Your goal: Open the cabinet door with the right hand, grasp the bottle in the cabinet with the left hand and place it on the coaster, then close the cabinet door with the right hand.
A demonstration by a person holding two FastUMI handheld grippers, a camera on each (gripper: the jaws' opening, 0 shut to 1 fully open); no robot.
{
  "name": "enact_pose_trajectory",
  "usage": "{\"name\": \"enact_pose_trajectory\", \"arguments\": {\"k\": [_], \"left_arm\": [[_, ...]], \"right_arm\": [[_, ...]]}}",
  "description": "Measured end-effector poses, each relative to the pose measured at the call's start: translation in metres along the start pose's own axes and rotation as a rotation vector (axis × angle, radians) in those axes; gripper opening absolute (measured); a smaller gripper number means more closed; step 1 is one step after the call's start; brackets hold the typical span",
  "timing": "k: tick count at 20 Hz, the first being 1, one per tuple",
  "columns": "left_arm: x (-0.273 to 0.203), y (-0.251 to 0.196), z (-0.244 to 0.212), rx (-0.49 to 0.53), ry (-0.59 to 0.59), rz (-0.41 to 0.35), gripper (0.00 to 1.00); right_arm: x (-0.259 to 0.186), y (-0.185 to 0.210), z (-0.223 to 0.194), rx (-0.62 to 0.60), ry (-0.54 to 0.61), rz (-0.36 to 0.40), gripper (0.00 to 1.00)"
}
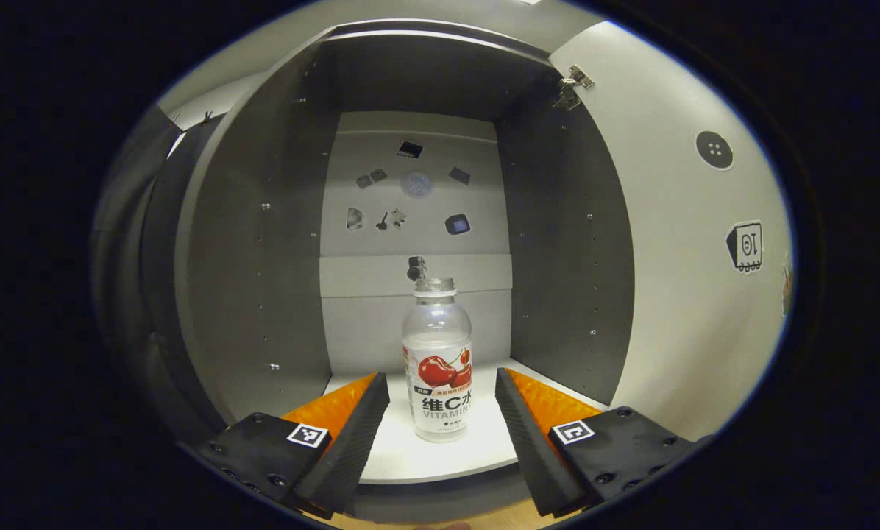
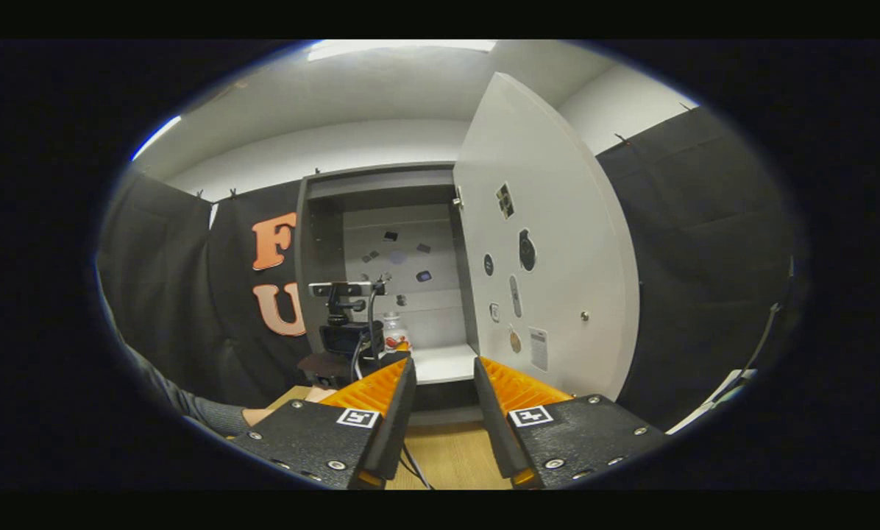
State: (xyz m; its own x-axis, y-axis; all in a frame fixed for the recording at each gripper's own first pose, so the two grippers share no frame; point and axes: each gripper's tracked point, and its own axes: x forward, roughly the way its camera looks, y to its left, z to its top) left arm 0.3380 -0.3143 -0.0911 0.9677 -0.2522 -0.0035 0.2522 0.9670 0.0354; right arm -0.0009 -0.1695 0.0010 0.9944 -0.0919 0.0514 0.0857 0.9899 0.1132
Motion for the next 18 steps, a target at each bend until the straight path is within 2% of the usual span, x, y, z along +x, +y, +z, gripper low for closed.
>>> {"name": "enact_pose_trajectory", "arguments": {"k": [2, 9, 11, 12, 13, 14, 16, 17, 18], "left_arm": [[0.015, -0.001, -0.005, 0.009, 0.005, -0.001, 0.95], [0.06, 0.004, -0.026, 0.004, 0.042, 0.015, 0.96], [0.067, 0.004, -0.032, 0.001, 0.051, 0.008, 0.96], [0.071, 0.005, -0.034, 0.003, 0.056, 0.015, 0.96], [0.074, 0.005, -0.037, 0.003, 0.06, 0.016, 0.96], [0.075, 0.005, -0.038, 0.005, 0.055, 0.026, 0.94], [0.071, 0.002, -0.035, -0.002, 0.056, 0.012, 0.85], [0.071, 0.004, -0.034, -0.002, 0.054, 0.015, 0.85], [0.069, 0.004, -0.031, -0.005, 0.046, 0.014, 0.84]], "right_arm": [[0.006, 0.001, -0.002, 0.003, 0.011, -0.009, 0.5], [0.021, 0.004, -0.007, -0.031, 0.048, -0.029, 0.5], [0.024, 0.004, -0.008, -0.035, 0.06, -0.032, 0.5], [0.024, 0.003, -0.009, -0.037, 0.065, -0.033, 0.46], [0.025, 0.003, -0.01, -0.04, 0.072, -0.035, 0.5], [0.026, 0.002, -0.013, -0.043, 0.081, -0.037, 0.5], [0.025, 0.0, -0.017, -0.037, 0.098, -0.038, 0.5], [0.024, 0.0, -0.018, -0.032, 0.104, -0.033, 0.5], [0.023, 0.001, -0.019, -0.03, 0.107, -0.03, 0.46]]}}
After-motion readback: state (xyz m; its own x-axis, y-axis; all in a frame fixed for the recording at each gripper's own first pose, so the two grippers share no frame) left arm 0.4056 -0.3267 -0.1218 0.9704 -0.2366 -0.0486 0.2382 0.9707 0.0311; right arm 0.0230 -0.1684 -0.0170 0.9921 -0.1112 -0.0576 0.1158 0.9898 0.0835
